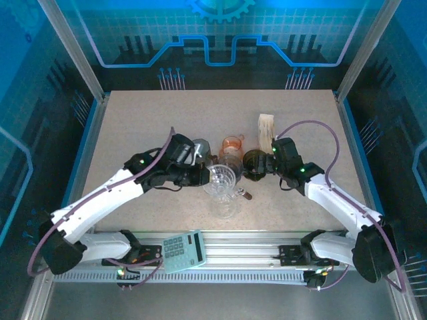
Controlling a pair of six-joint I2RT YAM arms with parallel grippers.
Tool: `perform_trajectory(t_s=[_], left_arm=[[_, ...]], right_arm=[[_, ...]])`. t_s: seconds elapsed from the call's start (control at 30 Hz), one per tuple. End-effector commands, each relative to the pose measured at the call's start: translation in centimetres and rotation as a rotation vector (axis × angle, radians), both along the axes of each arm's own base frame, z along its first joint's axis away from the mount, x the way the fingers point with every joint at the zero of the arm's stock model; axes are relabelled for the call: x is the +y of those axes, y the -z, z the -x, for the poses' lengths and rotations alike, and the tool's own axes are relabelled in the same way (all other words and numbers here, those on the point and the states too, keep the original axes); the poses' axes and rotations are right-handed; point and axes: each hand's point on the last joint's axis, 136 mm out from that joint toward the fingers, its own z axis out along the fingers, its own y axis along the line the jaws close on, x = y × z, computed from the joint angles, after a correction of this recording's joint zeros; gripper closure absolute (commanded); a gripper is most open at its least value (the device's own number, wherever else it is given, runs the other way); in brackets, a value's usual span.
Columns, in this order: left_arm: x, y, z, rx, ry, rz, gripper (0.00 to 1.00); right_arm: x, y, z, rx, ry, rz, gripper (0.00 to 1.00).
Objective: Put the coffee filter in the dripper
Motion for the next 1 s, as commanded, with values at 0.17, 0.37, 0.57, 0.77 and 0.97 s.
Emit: perform_trajectory(t_s=[0.17,0.37,0.57,0.77,0.97], left_arm=[[-1.2,1.0,0.5,0.015,0.059,-0.054,1.00],[-0.5,2.3,-0.2,-0.002,0.039,-0.123,1.00],[-0.7,2.9,-0.5,0.003,0.040,-0.136,1.00],[-0.9,3.2,-0.4,0.018,0.038,-0.125,1.00],[-1.1,3.4,-0.2,0.030,0.042,-0.111,0.87]], right_arm=[[-0.9,-0.1,1.0,0.000,0.019,0.019,0.00],[-0.9,0.0,1.1,0.001,0.019,0.014,0.00],[-0.9,0.2,1.1,0.005,0.015,0.011,0.00],[-0.9,0.0,1.0,0.002,0.016,0.010,0.00],[-0.8,0.1,1.0,0.003,0.016,0.006,0.00]])
